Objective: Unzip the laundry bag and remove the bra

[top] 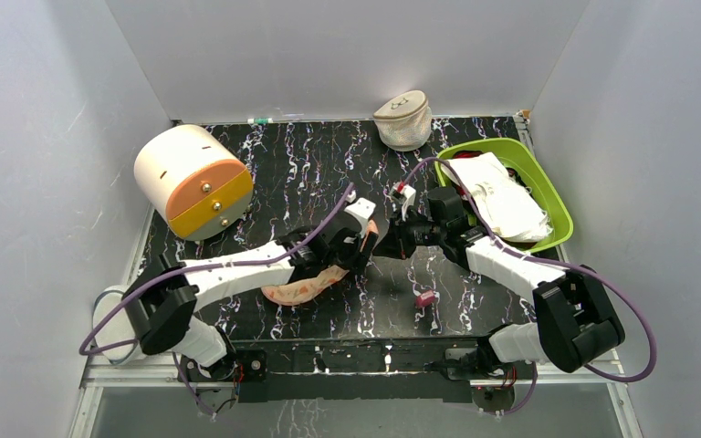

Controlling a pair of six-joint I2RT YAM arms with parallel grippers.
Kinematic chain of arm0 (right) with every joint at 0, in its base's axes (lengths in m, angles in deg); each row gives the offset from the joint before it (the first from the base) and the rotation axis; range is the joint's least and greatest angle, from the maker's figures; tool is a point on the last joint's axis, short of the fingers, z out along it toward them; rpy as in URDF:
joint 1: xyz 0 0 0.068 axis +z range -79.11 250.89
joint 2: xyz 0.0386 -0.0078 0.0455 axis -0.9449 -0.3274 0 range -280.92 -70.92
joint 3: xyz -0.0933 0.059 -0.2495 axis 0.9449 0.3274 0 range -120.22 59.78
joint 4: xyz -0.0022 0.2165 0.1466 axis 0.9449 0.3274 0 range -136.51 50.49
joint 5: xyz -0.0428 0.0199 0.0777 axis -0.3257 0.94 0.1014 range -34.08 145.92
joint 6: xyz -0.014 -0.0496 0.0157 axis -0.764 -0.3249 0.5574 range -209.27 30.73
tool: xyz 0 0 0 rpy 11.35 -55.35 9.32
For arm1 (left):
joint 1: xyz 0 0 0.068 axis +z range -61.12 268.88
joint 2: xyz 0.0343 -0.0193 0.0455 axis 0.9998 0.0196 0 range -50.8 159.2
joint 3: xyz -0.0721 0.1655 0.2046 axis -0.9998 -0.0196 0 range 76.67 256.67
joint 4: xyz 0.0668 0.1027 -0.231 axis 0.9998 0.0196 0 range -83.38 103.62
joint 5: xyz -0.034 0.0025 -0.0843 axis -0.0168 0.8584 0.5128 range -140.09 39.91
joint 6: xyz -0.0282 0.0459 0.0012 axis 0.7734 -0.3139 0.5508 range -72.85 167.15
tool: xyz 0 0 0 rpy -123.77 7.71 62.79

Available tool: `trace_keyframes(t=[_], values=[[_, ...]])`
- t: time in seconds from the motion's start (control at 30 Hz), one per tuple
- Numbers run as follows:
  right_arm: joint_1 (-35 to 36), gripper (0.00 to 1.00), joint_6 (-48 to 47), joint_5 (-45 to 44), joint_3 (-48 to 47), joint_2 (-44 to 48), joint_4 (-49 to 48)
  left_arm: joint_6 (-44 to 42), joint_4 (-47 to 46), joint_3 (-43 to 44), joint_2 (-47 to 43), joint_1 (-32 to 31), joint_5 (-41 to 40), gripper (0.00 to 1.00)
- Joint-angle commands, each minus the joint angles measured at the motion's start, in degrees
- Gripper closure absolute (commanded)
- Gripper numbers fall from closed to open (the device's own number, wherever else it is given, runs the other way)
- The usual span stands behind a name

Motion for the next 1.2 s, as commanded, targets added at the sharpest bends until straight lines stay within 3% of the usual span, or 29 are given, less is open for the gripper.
trace_keyframes(t=[0.0, 0.37, 0.63, 1.03, 1.17], values=[[0.66, 1.0, -0.36, 1.12, -2.81, 1.56, -1.67, -2.68, -0.18, 4.87, 2.86, 0.13, -1.08, 0.45], [0.83, 1.0, -0.43, -2.51, -2.93, 2.04, -0.43, -10.47, 3.28, 3.84, 1.2, 0.09, -3.02, 0.77], [-0.19, 1.0, -0.75, -11.31, -3.88, 0.82, 0.64, -14.07, 5.6, 0.95, -2.32, 0.13, -4.04, 0.89], [-3.4, 1.0, 1.61, -11.9, -7.22, -6.55, -1.98, -11.45, 5.92, -2.69, -3.66, 0.13, -4.19, 0.92], [-3.38, 1.0, 1.46, -10.48, -7.24, -6.89, -1.44, -7.17, 7.03, -2.66, -2.85, 0.06, -3.4, 0.82]])
